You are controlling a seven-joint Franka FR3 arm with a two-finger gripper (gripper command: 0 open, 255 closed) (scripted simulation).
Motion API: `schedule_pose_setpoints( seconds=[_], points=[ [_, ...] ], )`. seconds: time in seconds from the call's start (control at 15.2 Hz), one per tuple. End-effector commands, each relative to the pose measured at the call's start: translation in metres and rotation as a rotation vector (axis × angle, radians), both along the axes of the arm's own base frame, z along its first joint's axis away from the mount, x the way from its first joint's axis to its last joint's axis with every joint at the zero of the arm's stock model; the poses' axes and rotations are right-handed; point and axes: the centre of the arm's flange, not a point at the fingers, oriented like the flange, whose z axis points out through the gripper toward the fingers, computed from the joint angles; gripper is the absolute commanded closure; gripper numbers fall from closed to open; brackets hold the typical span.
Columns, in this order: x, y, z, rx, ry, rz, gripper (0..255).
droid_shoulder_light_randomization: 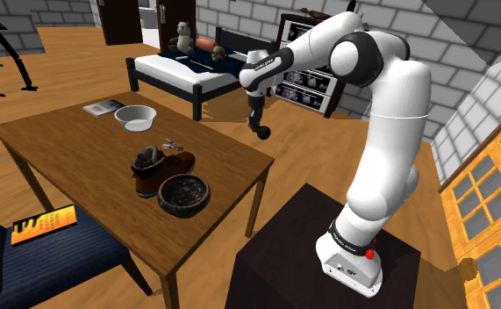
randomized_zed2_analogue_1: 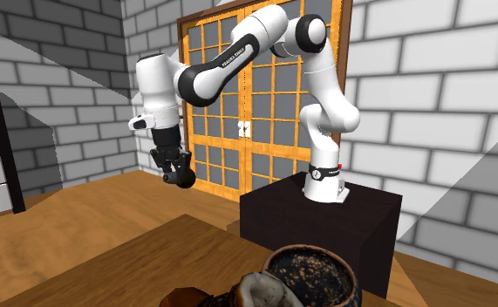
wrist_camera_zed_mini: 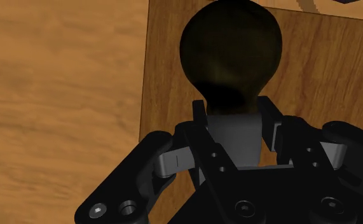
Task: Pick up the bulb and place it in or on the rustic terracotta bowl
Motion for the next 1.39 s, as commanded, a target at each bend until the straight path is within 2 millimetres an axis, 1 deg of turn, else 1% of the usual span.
schedule_pose_setpoints(
  seconds=[0.0, 1.32],
  points=[
    [-0.001, 0.020, 0.003, 0.000, 0.000, 0.000, 255],
    [-0.013, 0.284, 0.003, 0.000, 0.000, 0.000, 255]
  ],
)
